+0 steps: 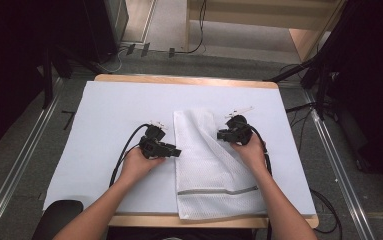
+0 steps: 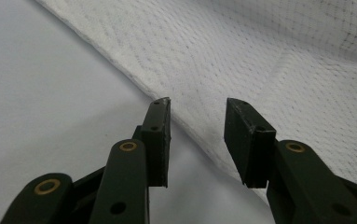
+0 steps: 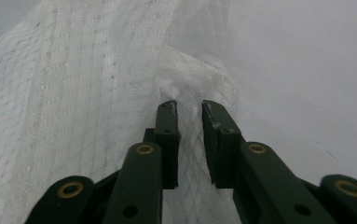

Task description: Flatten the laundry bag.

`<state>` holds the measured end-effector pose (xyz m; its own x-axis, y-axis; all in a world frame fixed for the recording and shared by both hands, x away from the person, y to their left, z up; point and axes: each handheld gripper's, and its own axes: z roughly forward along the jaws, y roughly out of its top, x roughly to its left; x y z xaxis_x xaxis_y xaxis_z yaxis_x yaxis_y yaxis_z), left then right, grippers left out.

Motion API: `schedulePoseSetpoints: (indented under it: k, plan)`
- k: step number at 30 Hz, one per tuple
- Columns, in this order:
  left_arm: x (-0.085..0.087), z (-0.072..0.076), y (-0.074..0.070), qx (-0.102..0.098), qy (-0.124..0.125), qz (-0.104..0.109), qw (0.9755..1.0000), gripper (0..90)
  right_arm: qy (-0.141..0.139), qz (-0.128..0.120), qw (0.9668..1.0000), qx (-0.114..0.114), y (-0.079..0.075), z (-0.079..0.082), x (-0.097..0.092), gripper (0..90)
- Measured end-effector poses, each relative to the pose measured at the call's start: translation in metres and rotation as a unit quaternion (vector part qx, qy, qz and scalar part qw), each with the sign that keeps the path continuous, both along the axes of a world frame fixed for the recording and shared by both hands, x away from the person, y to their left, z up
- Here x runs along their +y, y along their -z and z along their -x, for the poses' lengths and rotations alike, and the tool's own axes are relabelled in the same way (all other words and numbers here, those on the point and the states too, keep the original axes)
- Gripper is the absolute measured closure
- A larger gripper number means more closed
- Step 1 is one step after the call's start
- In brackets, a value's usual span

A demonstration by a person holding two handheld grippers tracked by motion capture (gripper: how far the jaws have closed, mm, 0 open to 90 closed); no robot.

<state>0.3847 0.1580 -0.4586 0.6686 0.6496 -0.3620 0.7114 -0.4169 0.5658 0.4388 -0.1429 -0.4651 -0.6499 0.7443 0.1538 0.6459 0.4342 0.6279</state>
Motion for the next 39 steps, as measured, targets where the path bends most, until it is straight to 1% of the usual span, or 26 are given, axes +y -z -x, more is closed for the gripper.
schedulePoseSetpoints:
  k: [3,5,8,10,12,13,15,17,18,20,21,23,24,26,28,30,31,34,36,37,38,39]
  plan:
    - [-0.001,0.001,0.001,0.003,-0.003,0.004,1.0000,62.0,0.003,-0.002,1.0000,0.003,-0.002,-0.001,0.000,80.4]
    - [-0.002,0.001,0.001,0.003,-0.004,0.005,1.0000,63.9,0.005,-0.002,1.0000,-0.004,-0.004,-0.002,-0.001,79.2]
    - [-0.006,0.000,0.002,0.000,-0.006,0.006,1.0000,66.2,0.007,-0.003,0.9999,-0.014,-0.008,-0.004,-0.004,72.4]
    - [-0.008,0.001,0.002,-0.009,-0.003,-0.005,0.9999,68.3,0.011,-0.007,0.9997,-0.019,-0.011,-0.007,-0.005,67.6]
    - [-0.009,0.001,0.002,-0.016,-0.005,-0.013,0.9998,72.5,0.011,-0.012,0.9995,-0.026,-0.014,-0.009,-0.007,61.7]
    - [-0.010,0.001,0.003,-0.019,-0.005,-0.015,0.9997,76.1,0.016,-0.014,0.9994,-0.027,-0.014,-0.011,-0.007,57.9]
    - [-0.010,0.001,0.003,-0.020,-0.006,-0.017,0.9996,80.9,0.019,-0.017,0.9992,-0.030,-0.013,-0.015,-0.005,53.7]
    - [-0.010,0.001,0.003,-0.023,-0.007,-0.019,0.9995,85.3,0.019,-0.020,0.9992,-0.028,-0.010,-0.020,-0.003,50.6]
    - [-0.010,0.001,0.004,-0.026,-0.005,-0.022,0.9994,87.2,0.018,-0.027,0.9992,-0.022,-0.008,-0.023,-0.002,49.9]
    - [-0.011,0.000,0.004,-0.027,-0.004,-0.020,0.9994,90.0,0.016,-0.026,0.9994,-0.018,-0.006,-0.025,0.000,50.2]
    - [-0.012,0.001,0.004,-0.030,-0.002,-0.019,0.9994,90.0,0.010,-0.025,0.9996,-0.005,-0.001,-0.028,0.004,59.2]
    - [-0.012,0.001,0.004,-0.033,0.001,-0.020,0.9993,90.0,0.007,-0.008,0.9999,-0.007,0.002,-0.028,0.008,68.1]
    - [-0.011,0.000,0.005,-0.030,0.001,-0.018,0.9994,90.0,0.007,-0.002,0.9999,-0.012,0.001,-0.027,0.009,76.9]
    - [-0.009,-0.001,0.006,-0.021,-0.003,-0.006,0.9998,90.0,0.003,-0.002,1.0000,-0.008,0.000,-0.027,0.008,88.1]
    - [-0.007,-0.003,0.006,-0.012,-0.006,0.003,0.9999,90.0,0.007,-0.005,1.0000,-0.003,-0.002,-0.027,0.006,90.0]
    - [-0.006,-0.004,0.006,-0.009,-0.008,0.005,0.9999,90.0,0.015,-0.008,0.9999,-0.001,-0.003,-0.027,0.002,90.0]
    - [-0.004,-0.004,0.005,-0.010,-0.007,0.004,0.9999,90.0,0.017,-0.012,0.9998,0.001,-0.004,-0.027,-0.001,90.0]
    - [-0.001,-0.005,0.004,-0.009,-0.010,0.007,0.9999,90.0,0.028,-0.021,0.9994,-0.002,-0.008,-0.027,-0.009,90.0]
    - [0.003,-0.007,0.002,-0.008,-0.016,0.009,0.9998,90.0,0.037,-0.028,0.9989,-0.004,-0.011,-0.027,-0.016,90.0]
    - [0.003,-0.007,0.002,-0.008,-0.016,0.009,0.9998,90.0,0.037,-0.028,0.9989,-0.004,-0.011,-0.027,-0.016,90.0]
    - [0.007,-0.009,0.001,-0.007,-0.020,0.009,0.9997,90.0,0.044,-0.036,0.9983,-0.007,-0.013,-0.027,-0.023,90.0]
    - [0.010,-0.010,0.000,-0.005,-0.020,0.011,0.9997,90.0,0.047,-0.038,0.9982,-0.008,-0.014,-0.027,-0.025,90.0]
